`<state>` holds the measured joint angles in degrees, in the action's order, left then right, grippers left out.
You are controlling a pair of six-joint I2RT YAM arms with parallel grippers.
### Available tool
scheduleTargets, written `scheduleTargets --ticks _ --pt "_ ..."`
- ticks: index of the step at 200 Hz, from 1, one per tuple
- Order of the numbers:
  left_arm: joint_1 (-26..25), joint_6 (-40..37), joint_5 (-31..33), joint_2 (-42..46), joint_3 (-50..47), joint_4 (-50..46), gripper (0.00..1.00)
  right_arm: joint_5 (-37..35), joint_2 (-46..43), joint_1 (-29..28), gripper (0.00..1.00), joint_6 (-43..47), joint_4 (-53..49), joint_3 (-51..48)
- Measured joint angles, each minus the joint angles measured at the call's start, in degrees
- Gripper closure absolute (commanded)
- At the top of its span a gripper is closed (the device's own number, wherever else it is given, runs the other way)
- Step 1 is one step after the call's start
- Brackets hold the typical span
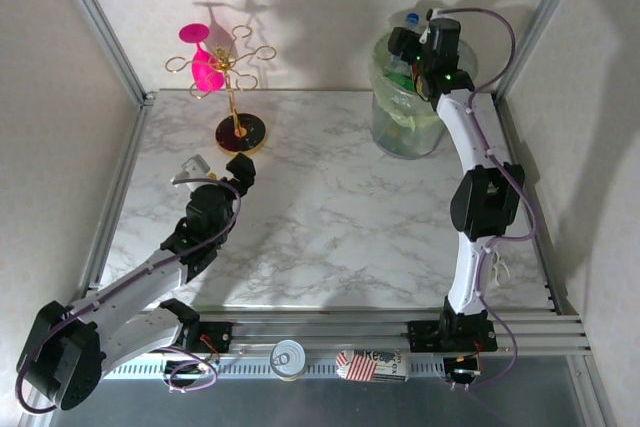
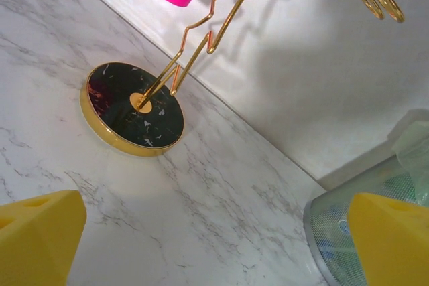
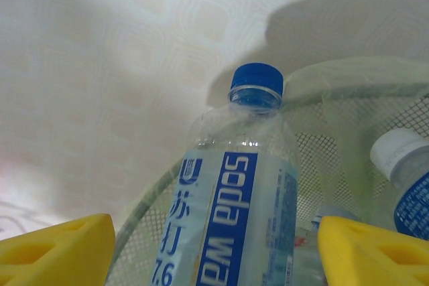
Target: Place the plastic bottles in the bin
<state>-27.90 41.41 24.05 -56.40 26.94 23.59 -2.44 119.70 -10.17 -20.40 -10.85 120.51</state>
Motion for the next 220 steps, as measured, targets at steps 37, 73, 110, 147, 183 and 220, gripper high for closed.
scheduleTargets --ticks 37,73,110,147,183,220 --pt "0.55 0.0 0.02 1.25 0.0 -0.37 0.0 -2.58 6.05 -0.59 0.2 0.04 -3.67 8.22" --pt "1.2 0.0 0.07 3.23 -0.04 -0.66 0.0 -4.48 9.6 -0.96 0.2 0.7 -5.9 13.03" --pt "2.03 0.0 0.81 5.05 -0.52 -1.22 0.0 -4.48 8.5 -1.25 0.18 2.08 -5.2 11.26" --pt "3.54 -0.15 1.75 5.6 -0.92 -2.01 0.0 -3.52 2.19 -2.38 0.01 4.09 -4.74 4.79" --pt "5.75 -1.42 2.89 6.45 -0.92 -2.58 0.0 -2.43 -10.84 -3.76 0.01 6.16 -1.77 -5.86" --pt "8.79 -4.11 4.0 6.67 -0.92 -2.86 0.0 1.2 -29.88 -3.89 0.01 7.85 5.9 -25.51"
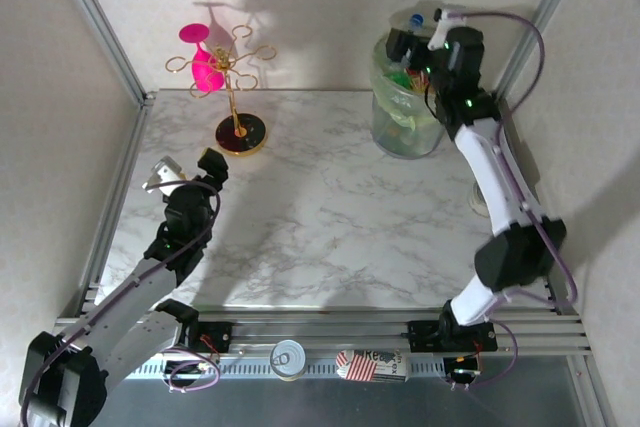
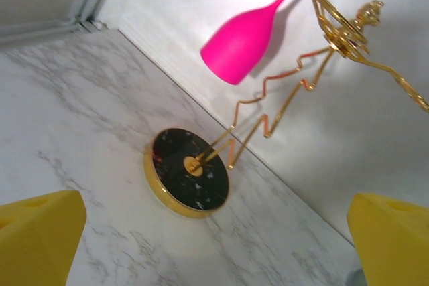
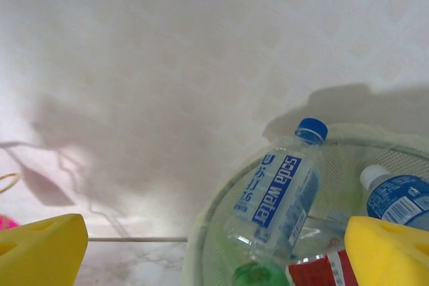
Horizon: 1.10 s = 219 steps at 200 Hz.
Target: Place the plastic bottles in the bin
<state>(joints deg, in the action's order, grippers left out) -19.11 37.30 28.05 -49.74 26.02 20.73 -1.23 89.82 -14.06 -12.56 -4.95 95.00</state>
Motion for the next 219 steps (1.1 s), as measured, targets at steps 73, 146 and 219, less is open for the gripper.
scheduleTargets --ticks 73,146,219 --pt "6.19 -10.56 6.12 -5.55 -0.11 0.52 0.0 2.36 -25.11 0.02 0.01 3.45 9.62 -41.51" --pt "8.72 -19.47 12.74 -13.16 -5.14 8.63 0.0 -9.14 -21.09 2.21 0.01 6.97 28.35 -67.17" --pt "8.83 -25.75 13.51 -24.33 -9.55 23.15 0.0 -9.18 -3.69 8.52 0.01 11.93 50.95 -70.29"
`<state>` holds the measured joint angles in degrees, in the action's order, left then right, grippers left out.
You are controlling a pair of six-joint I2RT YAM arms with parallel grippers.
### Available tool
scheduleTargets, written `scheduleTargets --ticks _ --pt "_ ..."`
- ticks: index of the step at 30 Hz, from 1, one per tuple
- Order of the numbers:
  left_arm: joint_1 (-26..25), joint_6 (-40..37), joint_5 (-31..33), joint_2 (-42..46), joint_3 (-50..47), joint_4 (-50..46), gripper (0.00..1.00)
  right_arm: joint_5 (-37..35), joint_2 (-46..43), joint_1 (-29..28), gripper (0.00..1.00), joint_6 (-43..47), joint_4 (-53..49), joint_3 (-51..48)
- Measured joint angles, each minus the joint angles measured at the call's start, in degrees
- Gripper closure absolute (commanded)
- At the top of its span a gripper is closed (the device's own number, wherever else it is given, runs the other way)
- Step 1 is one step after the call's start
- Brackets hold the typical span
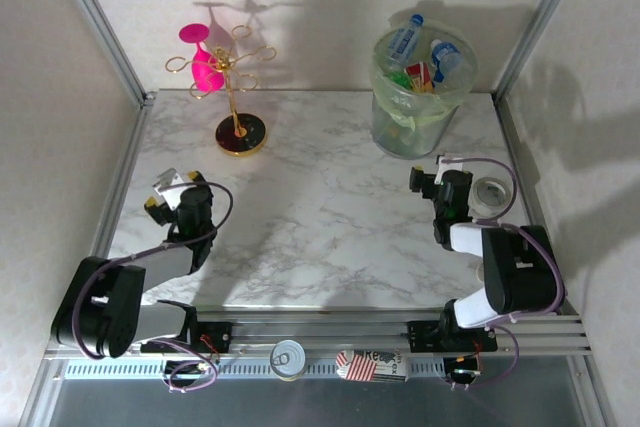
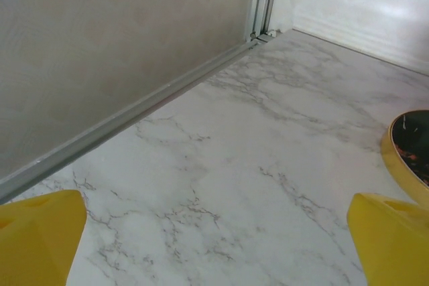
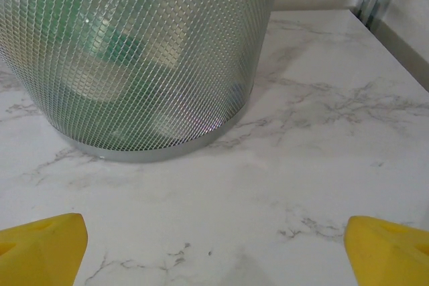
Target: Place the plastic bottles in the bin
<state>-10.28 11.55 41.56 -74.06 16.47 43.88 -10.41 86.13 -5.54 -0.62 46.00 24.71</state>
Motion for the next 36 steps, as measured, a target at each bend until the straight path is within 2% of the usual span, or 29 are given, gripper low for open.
scheduleTargets --ticks 7,11,17,24,36 --pt "0.04 -5.29 -6.34 -5.33 -3.76 16.68 0.0 7.17 1.57 6.23 0.01 -0.66 13.09 -6.78" --pt "0.28 -6.95 -11.45 -10.88 -3.8 23.23 0.0 8.55 1.88 6.54 0.01 -1.6 21.66 -13.18" --pt "2.34 -7.48 -17.64 -13.44 -4.96 30.69 0.0 8.94 1.97 6.54 0.01 -2.14 26.47 -13.84" --pt "3.76 -7.28 -21.05 -14.4 -5.01 31.43 0.01 8.98 1.97 6.51 0.01 -2.12 27.15 -13.79" --pt "3.76 -7.28 -21.46 -14.4 -5.01 31.8 0.01 8.33 1.97 5.64 0.01 -1.92 27.1 -13.79"
